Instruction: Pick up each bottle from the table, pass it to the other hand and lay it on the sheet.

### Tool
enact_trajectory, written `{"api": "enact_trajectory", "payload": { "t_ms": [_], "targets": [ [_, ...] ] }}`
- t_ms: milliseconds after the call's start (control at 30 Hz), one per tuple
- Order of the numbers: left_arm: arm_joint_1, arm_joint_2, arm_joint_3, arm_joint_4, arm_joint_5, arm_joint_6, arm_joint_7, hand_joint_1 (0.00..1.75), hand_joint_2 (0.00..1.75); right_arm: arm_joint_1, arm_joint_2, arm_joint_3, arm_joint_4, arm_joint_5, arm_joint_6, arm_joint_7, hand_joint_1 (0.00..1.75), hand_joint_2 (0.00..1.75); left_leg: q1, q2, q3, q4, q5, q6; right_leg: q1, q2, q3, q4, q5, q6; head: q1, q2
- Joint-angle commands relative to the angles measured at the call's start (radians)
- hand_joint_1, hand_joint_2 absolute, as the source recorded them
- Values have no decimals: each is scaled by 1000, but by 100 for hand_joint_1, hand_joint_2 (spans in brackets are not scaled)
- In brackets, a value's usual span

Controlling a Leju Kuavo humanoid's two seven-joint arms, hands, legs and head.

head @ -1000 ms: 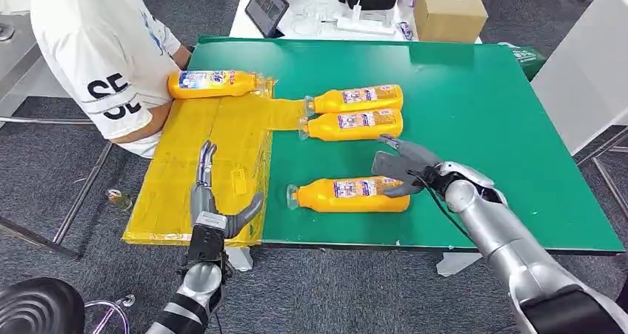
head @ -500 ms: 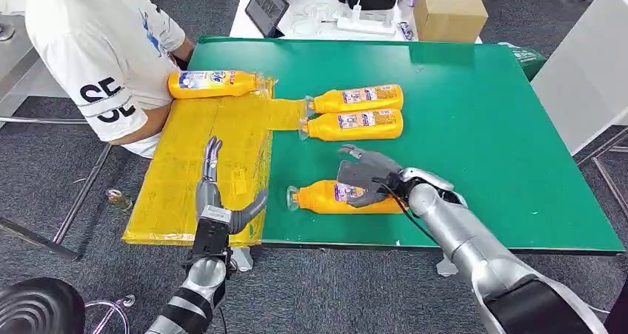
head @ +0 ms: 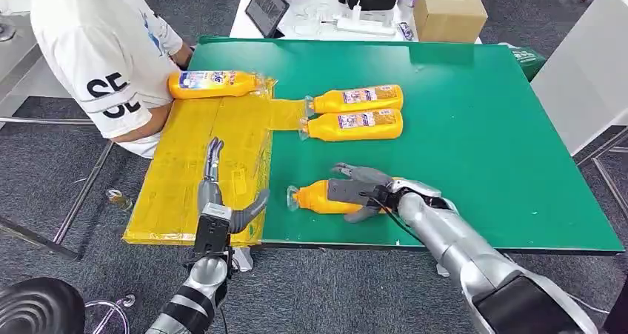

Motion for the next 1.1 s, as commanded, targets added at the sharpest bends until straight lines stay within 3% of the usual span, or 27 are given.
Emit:
{"api": "enact_trajectory", "payload": {
  "t_ms": [33,567,733,800,833,867,900,933,967,1100],
  "targets": [
    [-32,9,9,61,5,8,5,0,175,-44,-64,95,72,18,-28,50,0,175,0,0,3,-1,-1,2,1,-2,5,-1,-1,-3,0,0],
    [-27,9,18,56,4,8,5,0,175,-55,-70,109,58,38,-49,87,0,175,1,3,6,-1,-2,2,2,1,6,-2,-1,-4,0,0],
    [-25,9,26,57,1,3,5,0,175,-59,-66,137,53,48,-9,96,0,175,0,2,2,0,-1,1,0,0,3,0,0,-3,0,0],
    [-27,6,26,65,-1,-4,5,0,175,-46,-50,146,67,49,-9,100,0,175,1,6,8,-1,-3,2,3,3,8,-2,-1,-6,0,0],
    [-27,4,26,67,-2,-2,5,0,175,-38,-44,148,71,49,-14,99,0,175,0,2,3,-1,-1,1,1,0,4,-1,0,-3,0,0],
    [-28,3,26,69,-2,-3,5,0,175,-35,-39,151,78,50,-16,100,7,175,1,3,5,-2,-1,1,2,1,6,-2,-1,-4,0,0],
    [-29,3,27,70,-2,-3,5,0,175,-35,-36,153,82,51,-18,100,65,175,1,3,6,-2,-2,1,2,1,7,-3,-1,-5,0,0],
    [-28,2,28,70,1,-4,5,0,175,-34,-33,157,94,53,-27,99,155,175,1,2,5,-2,-1,1,2,1,6,-2,0,-4,1,0],
    [-28,2,28,70,1,-4,5,0,175,-34,-33,158,95,53,-28,99,175,175,1,3,7,-2,-2,1,2,1,8,-3,-1,-5,0,0],
    [-28,2,28,70,1,-4,5,0,175,-34,-33,158,95,53,-28,99,175,175,1,2,6,-1,-1,1,2,0,6,-2,0,-4,0,0]
  ]
}}
